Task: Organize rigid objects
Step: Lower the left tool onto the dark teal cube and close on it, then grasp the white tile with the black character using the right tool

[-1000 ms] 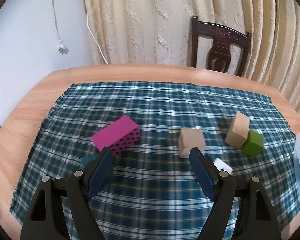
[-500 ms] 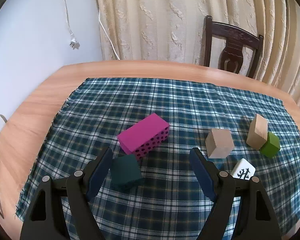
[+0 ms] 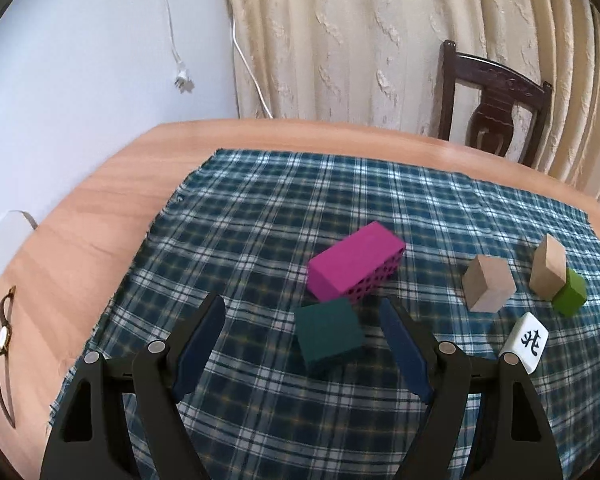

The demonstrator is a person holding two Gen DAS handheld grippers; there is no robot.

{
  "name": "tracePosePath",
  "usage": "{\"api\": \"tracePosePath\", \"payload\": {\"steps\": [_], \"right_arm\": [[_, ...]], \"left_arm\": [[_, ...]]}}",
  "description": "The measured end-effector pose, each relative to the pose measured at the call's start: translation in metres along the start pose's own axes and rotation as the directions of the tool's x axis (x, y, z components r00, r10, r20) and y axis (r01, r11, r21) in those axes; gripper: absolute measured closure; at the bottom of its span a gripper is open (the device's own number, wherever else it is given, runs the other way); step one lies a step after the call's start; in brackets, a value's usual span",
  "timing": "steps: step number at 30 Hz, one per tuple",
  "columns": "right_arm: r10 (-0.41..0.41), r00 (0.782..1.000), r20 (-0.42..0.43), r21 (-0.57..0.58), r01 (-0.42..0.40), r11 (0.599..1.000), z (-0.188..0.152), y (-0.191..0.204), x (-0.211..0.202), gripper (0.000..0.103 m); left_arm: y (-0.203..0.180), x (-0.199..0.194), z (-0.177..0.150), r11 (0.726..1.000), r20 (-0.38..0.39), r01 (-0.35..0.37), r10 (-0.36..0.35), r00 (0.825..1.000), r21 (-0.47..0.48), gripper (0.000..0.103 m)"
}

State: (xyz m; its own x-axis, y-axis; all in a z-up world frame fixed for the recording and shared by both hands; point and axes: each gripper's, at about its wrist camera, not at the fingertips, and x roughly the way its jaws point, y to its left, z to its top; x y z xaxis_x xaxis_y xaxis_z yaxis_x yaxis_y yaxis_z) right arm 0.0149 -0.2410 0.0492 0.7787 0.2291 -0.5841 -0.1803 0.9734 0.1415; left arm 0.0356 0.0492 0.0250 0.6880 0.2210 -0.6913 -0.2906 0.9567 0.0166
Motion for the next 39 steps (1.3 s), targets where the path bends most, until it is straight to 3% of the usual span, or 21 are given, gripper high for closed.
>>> {"api": "tracePosePath", "payload": {"steps": [12,17,19,28,34,39], "right_arm": [[-0.003,1.000,-0.013,-0.006,0.003,1.000,-0.002,0.002,0.003,0.008],[-0.010,1.000,-0.027,-0.002,0.010,1.000,-0.003,0.000,0.007,0.008],[-0.011,0.999,-0.030,-0.002,0.011,1.000,-0.003,0.000,0.008,0.008],[0.009,0.998,-0.058,0.012,-0.009,1.000,-0.004,-0.003,0.016,0.008],[0.081,0.988,-0.130,0.088,-0.070,0.994,-0.006,-0.001,0.029,0.008],[0.078,0.983,-0.163,0.032,-0.074,0.997,-0.005,0.026,0.037,0.008]], "left_arm": [[0.006,0.017,-0.001,0.999,-0.088,-0.004,0.000,0.996,-0.039,0.025],[0.007,0.021,-0.002,0.999,-0.113,0.017,-0.021,0.993,-0.038,0.064],[0.006,0.019,-0.003,0.999,-0.112,0.027,-0.030,0.993,-0.032,0.072],[-0.005,0.000,-0.002,0.998,-0.050,0.057,-0.057,0.997,-0.001,0.072],[-0.011,-0.012,-0.002,0.997,-0.014,0.078,-0.078,0.997,0.029,0.072],[-0.014,-0.017,-0.003,0.995,-0.008,0.092,-0.092,0.996,0.045,0.072]]}}
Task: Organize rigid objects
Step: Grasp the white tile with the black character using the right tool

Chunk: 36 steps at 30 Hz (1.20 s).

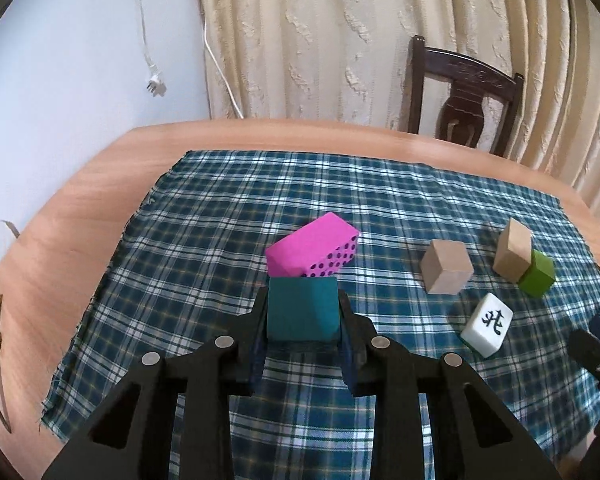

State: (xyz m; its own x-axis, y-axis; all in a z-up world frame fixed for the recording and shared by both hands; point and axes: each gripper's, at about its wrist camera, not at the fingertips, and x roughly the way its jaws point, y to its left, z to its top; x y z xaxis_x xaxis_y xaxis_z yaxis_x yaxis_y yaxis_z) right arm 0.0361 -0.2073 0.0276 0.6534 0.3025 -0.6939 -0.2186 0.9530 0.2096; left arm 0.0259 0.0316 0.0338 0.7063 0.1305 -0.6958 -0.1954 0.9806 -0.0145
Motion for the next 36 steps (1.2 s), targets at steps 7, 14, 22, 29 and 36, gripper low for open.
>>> {"api": "tracePosePath", "payload": {"steps": [7,14,22,29,36], "right_arm": [[-0.008,0.999,-0.031,-0.090,0.006,0.996,0.010,0.037,0.016,0.008],[-0.029,0.997,-0.077,-0.134,0.018,0.991,0.015,0.055,0.040,0.016],[-0.050,0.995,-0.084,-0.187,0.034,0.982,0.019,0.070,0.051,0.033],[-0.052,0.992,-0.116,-0.185,0.030,0.982,0.016,0.072,0.060,0.053],[-0.042,0.993,-0.112,-0.166,0.023,0.986,0.016,0.069,0.059,0.061]], "left_arm": [[-0.003,-0.004,-0.001,0.999,0.000,0.032,-0.032,0.999,0.011,0.072],[-0.001,-0.007,-0.002,0.998,-0.002,0.061,-0.061,0.998,0.002,0.072],[0.000,-0.008,-0.002,0.997,-0.008,0.077,-0.077,0.997,-0.006,0.072],[-0.002,-0.005,-0.002,0.997,-0.019,0.079,-0.079,0.997,-0.004,0.072],[-0.002,-0.002,-0.004,0.997,-0.028,0.075,-0.075,0.997,-0.001,0.072]]}}
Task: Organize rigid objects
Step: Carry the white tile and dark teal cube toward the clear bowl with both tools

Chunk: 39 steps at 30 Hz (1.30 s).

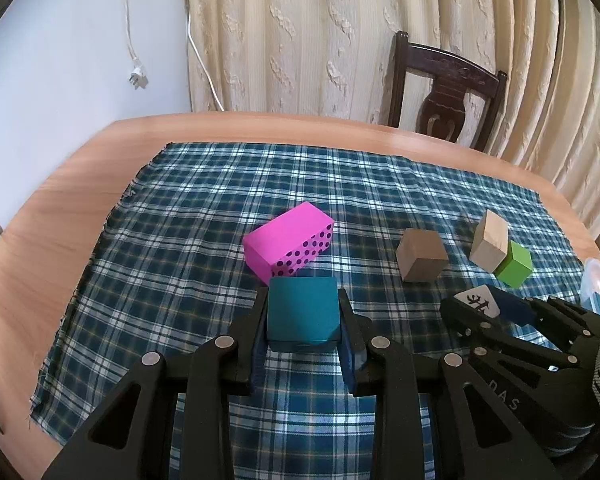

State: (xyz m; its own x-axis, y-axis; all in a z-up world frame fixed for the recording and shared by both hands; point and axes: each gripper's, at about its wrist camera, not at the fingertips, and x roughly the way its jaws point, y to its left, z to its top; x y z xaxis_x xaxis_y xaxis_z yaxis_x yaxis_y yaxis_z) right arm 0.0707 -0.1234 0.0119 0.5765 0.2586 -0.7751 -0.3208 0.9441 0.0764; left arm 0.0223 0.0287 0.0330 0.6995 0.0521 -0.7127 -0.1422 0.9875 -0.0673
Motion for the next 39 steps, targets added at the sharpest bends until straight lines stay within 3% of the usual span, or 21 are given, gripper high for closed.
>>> {"api": "tracePosePath", "payload": {"steps": [17,25,39], "right_arm": [[-0.099,0.994,0.055,0.029,0.097,0.995,-0.004,-0.007,-0.019,0.061],[-0.188,0.977,0.104,0.028,0.186,0.982,-0.006,-0.012,-0.031,0.061],[-0.210,0.966,0.148,0.086,0.199,0.976,-0.008,-0.031,-0.050,0.061]], "left_arm": [[-0.002,0.005,-0.002,1.000,-0.001,-0.010,0.010,1.000,0.021,0.072],[-0.006,0.008,-0.003,0.999,-0.002,-0.011,0.011,1.000,0.038,0.072],[-0.022,0.009,-0.003,0.998,-0.007,-0.008,0.009,1.000,0.068,0.072]]}}
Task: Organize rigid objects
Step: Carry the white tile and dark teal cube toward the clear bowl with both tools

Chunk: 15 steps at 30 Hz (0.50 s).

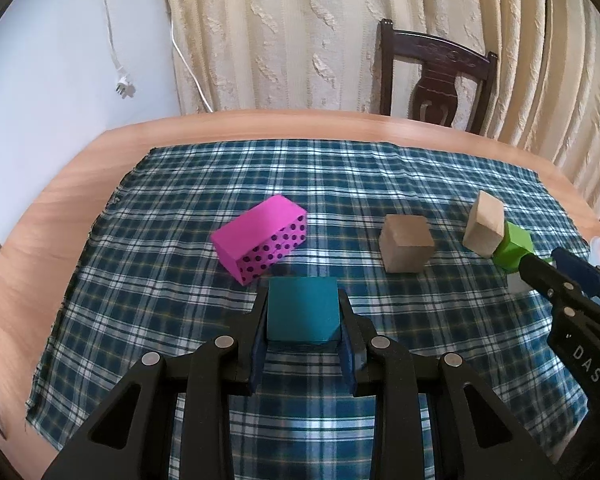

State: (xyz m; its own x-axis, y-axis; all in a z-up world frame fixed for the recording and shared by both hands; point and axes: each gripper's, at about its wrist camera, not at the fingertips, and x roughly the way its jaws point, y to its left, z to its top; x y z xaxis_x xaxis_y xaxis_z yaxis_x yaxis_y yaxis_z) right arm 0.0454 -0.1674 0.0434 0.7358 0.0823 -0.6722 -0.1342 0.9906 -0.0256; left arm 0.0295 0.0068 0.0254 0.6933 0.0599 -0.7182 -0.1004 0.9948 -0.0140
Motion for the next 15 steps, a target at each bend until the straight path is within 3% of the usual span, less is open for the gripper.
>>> {"api": "tracePosePath", "payload": {"steps": [15], "right_arm": [[-0.069,0.996,0.063,0.091,0.063,0.994,0.001,-0.039,-0.020,0.061]], "left_arm": [[-0.047,-0.013,0.006,0.996,0.013,0.033,-0.034,0.999,0.081,0.072]]}}
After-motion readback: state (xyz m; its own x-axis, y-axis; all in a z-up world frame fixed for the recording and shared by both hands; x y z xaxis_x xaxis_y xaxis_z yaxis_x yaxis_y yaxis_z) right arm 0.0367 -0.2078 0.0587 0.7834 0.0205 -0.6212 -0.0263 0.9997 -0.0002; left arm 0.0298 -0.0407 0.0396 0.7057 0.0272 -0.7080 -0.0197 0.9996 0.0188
